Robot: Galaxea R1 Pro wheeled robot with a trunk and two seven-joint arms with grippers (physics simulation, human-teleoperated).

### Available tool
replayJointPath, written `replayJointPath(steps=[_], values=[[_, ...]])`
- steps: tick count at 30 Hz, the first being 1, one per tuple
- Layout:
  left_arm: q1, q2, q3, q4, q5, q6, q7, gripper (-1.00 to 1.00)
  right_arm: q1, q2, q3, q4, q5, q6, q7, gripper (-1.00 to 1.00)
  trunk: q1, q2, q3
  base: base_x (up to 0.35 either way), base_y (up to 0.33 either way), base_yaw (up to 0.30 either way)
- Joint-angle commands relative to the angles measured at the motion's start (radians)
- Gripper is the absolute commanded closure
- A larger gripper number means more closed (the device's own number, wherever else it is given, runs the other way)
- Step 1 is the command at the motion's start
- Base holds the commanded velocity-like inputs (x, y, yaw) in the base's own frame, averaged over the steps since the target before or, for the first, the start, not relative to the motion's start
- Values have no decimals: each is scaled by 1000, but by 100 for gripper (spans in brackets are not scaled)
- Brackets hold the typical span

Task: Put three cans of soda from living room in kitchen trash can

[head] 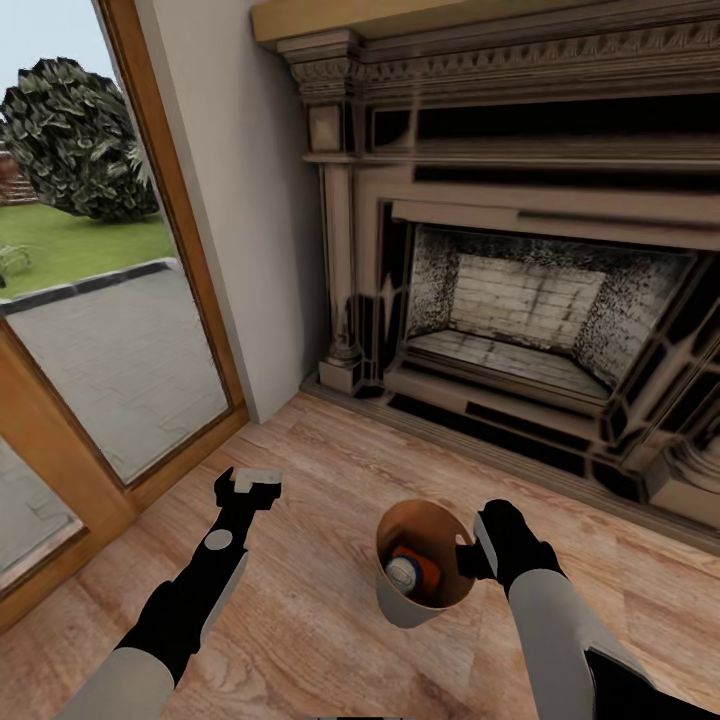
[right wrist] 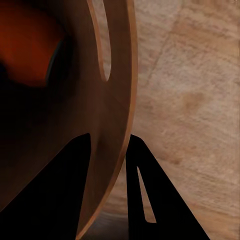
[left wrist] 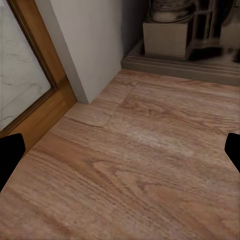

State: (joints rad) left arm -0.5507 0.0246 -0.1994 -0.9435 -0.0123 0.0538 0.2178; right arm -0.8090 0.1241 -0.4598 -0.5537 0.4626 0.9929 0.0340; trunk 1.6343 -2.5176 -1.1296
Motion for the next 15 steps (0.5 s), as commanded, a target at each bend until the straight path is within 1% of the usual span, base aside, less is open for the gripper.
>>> replayJointPath(steps=[1, 3, 4, 7, 12, 15], values=[[0, 0, 0, 0, 0, 0, 0, -100, 0, 0, 1, 0, -31, -2, 37, 100, 0, 0, 0, 0, 0, 0], [0, 0, 0, 0, 0, 0, 0, -100, 0, 0, 5, 0, -30, -2, 80, 100, 0, 0, 0, 0, 0, 0], [0, 0, 0, 0, 0, 0, 0, -100, 0, -1, 8, -1, -26, -3, 129, 100, 0, 0, 0, 0, 0, 0], [0, 0, 0, 1, 0, 0, 0, -100, 1, -2, 11, -1, -23, -7, 162, 100, 0, 0, 0, 0, 0, 0], [0, -4, 0, 1, 0, 0, -1, -100, 2, -2, 15, -2, -15, -8, 168, 100, 0, 0, 0, 0, 0, 0], [0, -8, 0, 2, 0, 0, -2, -100, 2, -1, 17, -2, -14, -8, 135, 100, 0, 0, 0, 0, 0, 0]])
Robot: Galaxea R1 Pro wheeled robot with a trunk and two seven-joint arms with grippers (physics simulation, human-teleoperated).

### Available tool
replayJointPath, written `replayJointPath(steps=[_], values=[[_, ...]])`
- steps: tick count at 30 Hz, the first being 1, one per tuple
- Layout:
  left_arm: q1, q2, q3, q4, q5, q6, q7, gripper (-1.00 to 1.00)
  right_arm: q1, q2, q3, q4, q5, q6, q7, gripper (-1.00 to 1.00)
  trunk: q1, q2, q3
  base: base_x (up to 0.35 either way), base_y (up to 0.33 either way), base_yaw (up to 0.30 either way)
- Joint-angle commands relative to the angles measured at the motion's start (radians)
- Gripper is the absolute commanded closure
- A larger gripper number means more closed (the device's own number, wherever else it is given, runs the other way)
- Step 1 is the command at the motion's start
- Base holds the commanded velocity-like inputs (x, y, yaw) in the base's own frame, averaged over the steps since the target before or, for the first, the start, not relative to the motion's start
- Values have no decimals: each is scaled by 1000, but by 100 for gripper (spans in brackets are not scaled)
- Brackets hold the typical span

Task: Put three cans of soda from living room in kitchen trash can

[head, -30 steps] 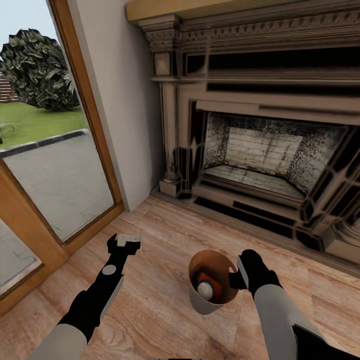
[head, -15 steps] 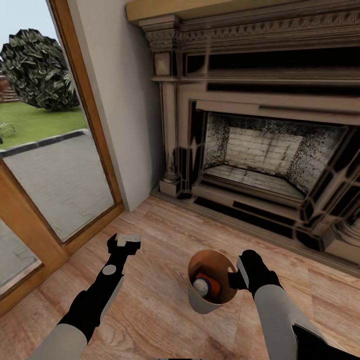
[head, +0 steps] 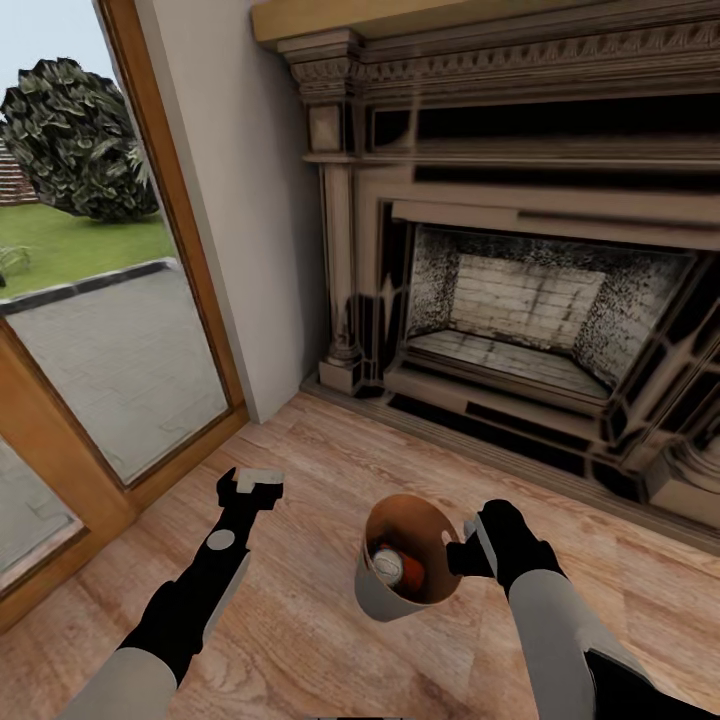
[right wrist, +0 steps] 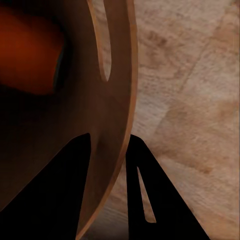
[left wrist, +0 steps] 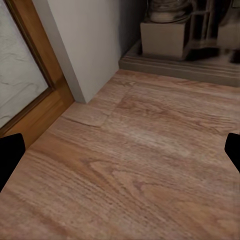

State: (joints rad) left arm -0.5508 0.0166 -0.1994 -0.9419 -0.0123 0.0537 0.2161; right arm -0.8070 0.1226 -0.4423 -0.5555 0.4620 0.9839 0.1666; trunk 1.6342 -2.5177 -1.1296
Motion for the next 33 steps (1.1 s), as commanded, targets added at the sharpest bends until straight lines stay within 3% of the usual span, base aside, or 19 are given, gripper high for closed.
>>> replayJointPath(steps=[1, 7, 19, 33], values=[[0, -1, 0, 0, 0, 0, 0, -100, 0, 0, 0, 0, -14, 1, -8, 100, 0, 0, 0, 0, 0, 0], [0, -4, 0, 0, 0, 0, -1, -100, 0, 0, 0, 2, -17, 1, -68, 100, 0, 0, 0, 0, 0, 0], [-1, -6, -4, 24, -2, 0, 3, -100, 0, 0, 0, 2, -15, 1, -79, 100, 0, 0, 0, 0, 0, 0], [-1, -6, -6, 29, -2, 0, 6, -100, 0, 0, 2, 1, -17, 1, -80, 100, 6, -3, -54, 0, 0, 0]])
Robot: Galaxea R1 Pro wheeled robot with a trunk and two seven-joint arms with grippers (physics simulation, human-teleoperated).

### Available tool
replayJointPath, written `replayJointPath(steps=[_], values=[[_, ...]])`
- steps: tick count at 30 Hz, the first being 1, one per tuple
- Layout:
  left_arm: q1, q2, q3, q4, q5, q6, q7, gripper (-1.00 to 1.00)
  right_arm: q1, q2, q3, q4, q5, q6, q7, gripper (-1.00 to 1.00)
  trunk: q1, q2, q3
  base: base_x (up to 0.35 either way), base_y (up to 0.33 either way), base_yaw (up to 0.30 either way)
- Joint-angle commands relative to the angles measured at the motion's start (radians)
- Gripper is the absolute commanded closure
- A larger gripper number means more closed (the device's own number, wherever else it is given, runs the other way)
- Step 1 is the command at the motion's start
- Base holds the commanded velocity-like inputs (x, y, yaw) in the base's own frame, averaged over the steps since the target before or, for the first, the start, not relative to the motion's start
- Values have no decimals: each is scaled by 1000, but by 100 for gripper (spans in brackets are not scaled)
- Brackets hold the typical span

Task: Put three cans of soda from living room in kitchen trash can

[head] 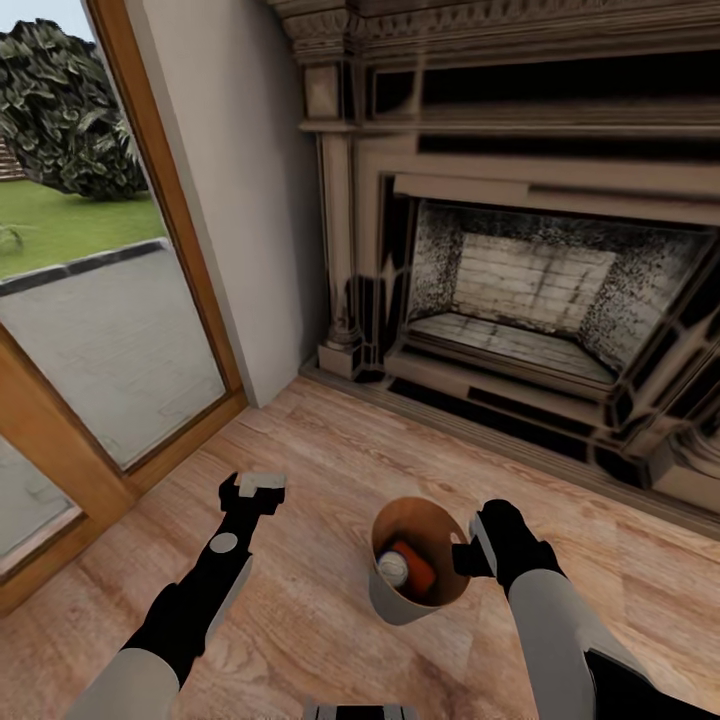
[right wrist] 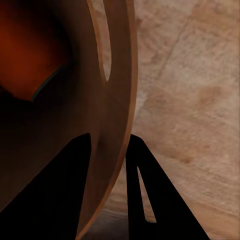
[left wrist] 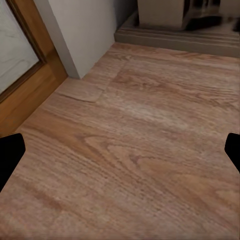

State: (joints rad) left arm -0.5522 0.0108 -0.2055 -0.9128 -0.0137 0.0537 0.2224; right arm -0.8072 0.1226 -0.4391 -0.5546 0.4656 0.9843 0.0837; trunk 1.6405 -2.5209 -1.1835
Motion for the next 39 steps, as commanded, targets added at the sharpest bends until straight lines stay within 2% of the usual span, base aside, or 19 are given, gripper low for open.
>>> replayJointPath(steps=[1, 11, 15, 23, 24, 39], values=[[0, 0, 0, 0, 0, 0, 0, -100, 0, 0, -1, 0, -21, 0, 3, 100, 0, 0, -4, 0, 0, 0], [0, -1, -1, 0, 0, 0, 0, -100, 0, 0, 0, 0, -22, 0, 4, 100, 1, -1, -8, 0, 0, 0], [0, -1, -1, 0, 0, 0, 0, -100, 0, 0, 0, -1, -22, 0, 4, 100, 3, -1, -23, 0, 0, 0], [1, -1, -2, 0, 0, 0, 0, -100, 0, 0, 0, -1, -22, 0, 3, 100, 3, -1, -23, 0, 0, 0], [1, -1, -2, 0, 0, 0, 0, -100, 0, 0, 0, -1, -22, 0, 3, -100, 3, -1, -23, 0, 0, 0], [1, -2, -2, 0, 0, 0, 0, -100, 0, 0, 0, -1, -22, 0, 3, -100, 3, -1, -23, 0, 0, 0]])
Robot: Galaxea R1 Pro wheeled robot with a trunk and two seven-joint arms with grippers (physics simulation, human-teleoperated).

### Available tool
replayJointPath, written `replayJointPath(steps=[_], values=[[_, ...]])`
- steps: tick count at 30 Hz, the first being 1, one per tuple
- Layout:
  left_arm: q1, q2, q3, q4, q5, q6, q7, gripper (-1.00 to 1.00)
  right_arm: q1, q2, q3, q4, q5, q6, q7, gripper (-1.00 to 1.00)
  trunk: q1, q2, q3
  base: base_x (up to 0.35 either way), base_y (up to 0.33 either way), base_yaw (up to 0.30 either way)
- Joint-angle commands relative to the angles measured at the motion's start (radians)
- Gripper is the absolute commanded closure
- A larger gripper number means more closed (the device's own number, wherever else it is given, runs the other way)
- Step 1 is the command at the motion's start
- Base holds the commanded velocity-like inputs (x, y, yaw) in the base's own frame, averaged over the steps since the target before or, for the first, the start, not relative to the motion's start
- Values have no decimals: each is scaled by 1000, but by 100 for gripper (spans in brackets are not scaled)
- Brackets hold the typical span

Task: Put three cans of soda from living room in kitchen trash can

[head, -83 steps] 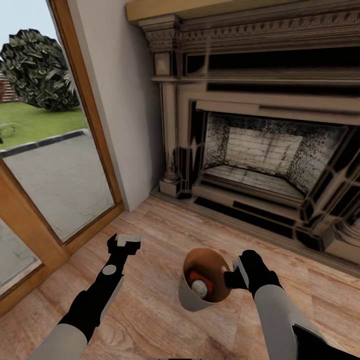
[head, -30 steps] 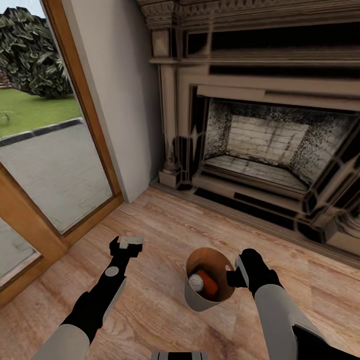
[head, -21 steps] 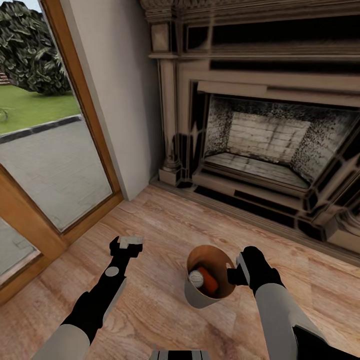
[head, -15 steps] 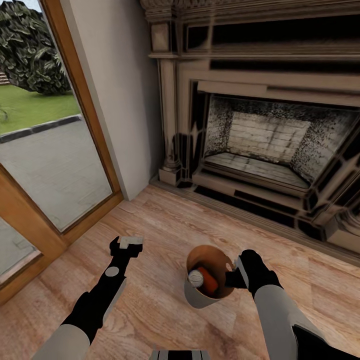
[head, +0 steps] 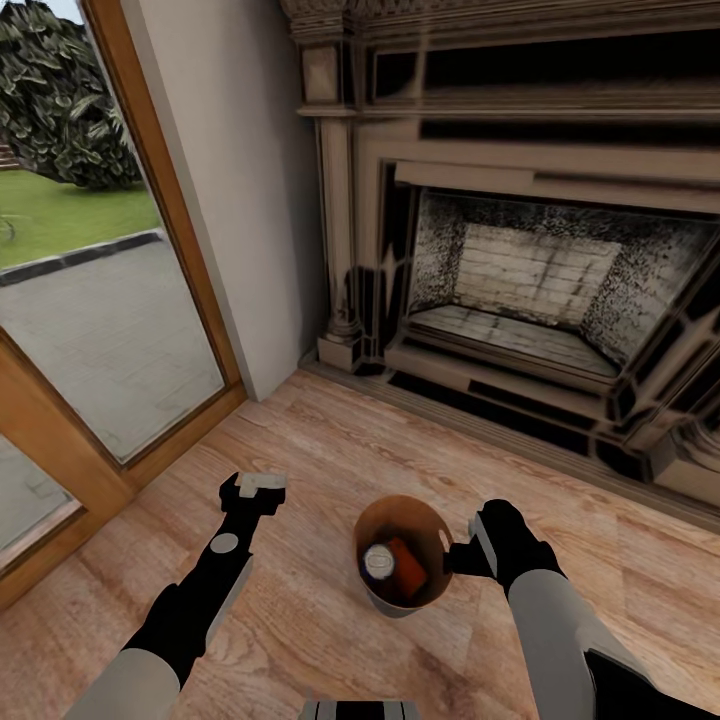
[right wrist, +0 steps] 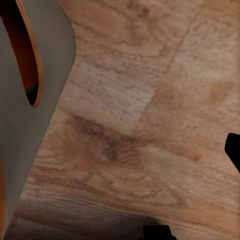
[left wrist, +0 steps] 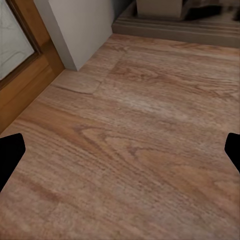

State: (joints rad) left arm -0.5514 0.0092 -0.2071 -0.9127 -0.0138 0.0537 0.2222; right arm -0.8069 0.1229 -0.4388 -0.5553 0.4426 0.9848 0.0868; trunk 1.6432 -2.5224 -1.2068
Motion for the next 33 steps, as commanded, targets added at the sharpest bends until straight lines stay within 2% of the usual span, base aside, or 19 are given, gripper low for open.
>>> replayJointPath(steps=[1, 25, 33], values=[[0, 0, 0, 0, 0, 0, 0, -100, 0, 0, 0, 0, 1, 0, 0, -100, 0, 0, 0, 0, 0, 0], [0, 0, 0, 0, 0, 0, -1, -100, 0, 0, -1, 0, -6, -32, 21, -100, 0, 0, 0, 0, 0, 0], [0, 0, -3, 25, 0, 1, 1, -100, 0, 0, 0, 0, -6, -33, 21, -100, -4, 2, 31, 0, 0, 0]])
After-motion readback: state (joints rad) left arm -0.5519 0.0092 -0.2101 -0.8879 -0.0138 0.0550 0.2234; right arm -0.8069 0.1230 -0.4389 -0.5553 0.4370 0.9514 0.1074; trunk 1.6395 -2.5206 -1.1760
